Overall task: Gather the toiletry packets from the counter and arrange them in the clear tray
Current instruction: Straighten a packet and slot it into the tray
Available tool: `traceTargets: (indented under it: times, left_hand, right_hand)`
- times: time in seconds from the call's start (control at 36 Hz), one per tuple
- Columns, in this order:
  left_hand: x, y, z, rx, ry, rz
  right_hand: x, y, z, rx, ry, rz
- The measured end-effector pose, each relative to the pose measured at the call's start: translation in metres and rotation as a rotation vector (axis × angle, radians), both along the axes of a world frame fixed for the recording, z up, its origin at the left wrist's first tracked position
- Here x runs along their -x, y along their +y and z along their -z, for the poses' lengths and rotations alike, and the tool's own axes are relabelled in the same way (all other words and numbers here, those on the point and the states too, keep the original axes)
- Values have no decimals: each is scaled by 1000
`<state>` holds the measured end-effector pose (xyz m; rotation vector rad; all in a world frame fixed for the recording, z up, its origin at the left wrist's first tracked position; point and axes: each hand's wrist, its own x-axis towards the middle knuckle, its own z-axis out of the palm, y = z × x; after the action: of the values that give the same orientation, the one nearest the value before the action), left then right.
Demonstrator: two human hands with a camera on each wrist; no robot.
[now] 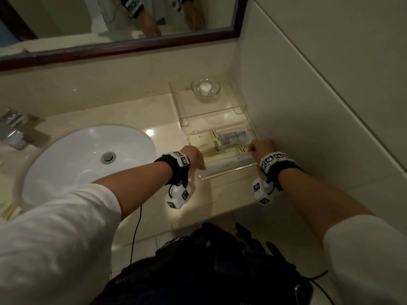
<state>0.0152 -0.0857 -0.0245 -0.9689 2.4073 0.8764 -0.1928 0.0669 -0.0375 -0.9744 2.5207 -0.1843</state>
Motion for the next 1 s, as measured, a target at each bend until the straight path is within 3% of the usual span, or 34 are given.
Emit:
traceTargets:
  times: [0.39, 0.67, 0.83, 1.0]
  left_hand:
    - [8, -4, 7, 35, -10, -8]
    - [6, -5, 5, 81, 45, 44]
    - [6, -10, -7, 31, 95, 19]
    - [-5, -29, -30, -218, 215, -218]
  right_hand:
    - [4, -14, 1, -115, 68, -122]
    - [4, -13, 4, -52, 132, -136]
    - [-1, -23, -11, 177, 5, -107]
    - [-21, -59, -37, 410, -149, -153]
